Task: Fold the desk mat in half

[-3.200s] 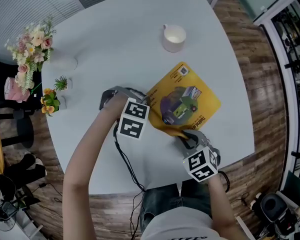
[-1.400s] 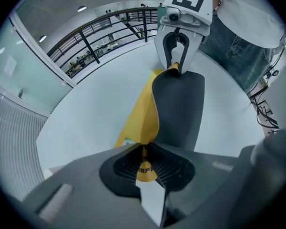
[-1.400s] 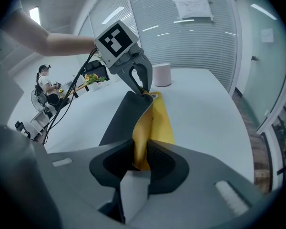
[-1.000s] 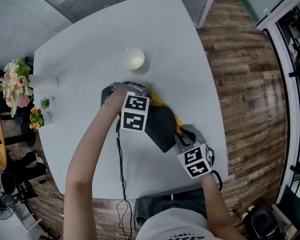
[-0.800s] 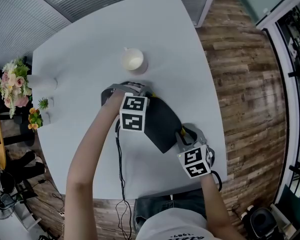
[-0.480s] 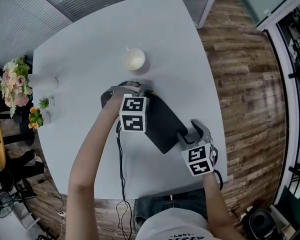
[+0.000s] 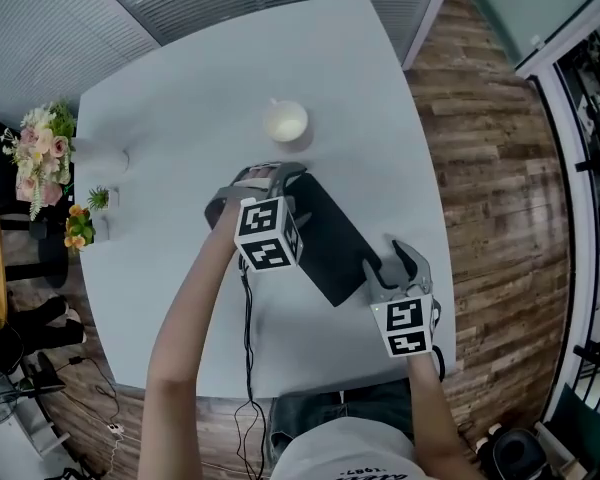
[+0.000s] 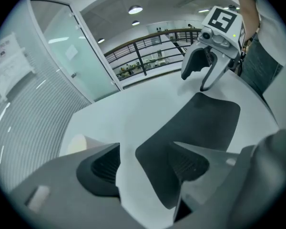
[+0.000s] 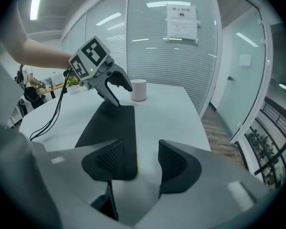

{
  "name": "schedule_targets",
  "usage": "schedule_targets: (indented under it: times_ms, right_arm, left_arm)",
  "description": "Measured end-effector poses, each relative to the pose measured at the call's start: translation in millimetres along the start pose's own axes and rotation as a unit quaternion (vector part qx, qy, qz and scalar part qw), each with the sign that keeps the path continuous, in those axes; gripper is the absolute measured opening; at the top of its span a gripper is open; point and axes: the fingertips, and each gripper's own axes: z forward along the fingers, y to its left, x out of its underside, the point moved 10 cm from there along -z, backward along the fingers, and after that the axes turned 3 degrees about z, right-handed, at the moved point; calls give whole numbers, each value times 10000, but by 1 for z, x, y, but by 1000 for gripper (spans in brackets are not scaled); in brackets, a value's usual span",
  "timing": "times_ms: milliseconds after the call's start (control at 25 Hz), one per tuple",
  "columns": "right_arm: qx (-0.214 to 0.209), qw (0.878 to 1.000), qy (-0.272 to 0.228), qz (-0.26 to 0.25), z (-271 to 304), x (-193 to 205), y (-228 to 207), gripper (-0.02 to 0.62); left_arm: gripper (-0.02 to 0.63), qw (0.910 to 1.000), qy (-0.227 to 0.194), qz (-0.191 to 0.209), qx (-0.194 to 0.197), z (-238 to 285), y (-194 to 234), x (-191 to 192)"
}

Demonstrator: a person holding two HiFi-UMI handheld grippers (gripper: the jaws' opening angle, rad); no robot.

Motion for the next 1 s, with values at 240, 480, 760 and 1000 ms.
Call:
schedule_targets:
  times_ms: [240, 480, 760, 1000]
  right_arm:
    - [152, 9987, -485, 71, -18, -22, 6, 247]
    - [400, 9927, -1130, 164, -45, -55, 6, 219]
    - [674, 9728, -2202, 265, -87, -110, 20, 166]
    - [609, 9612, -2689, 13, -109, -140, 47, 147]
  left_arm:
    - [318, 9908, -697, -841, -799, -52, 6, -1]
    - [316, 9470, -1935, -2048, -1541, -129, 2, -5]
    - [267, 8674, -2949, -2892, -2774, -217, -27, -2]
    - [178, 8135, -3065, -3253, -3720, -267, -59, 9]
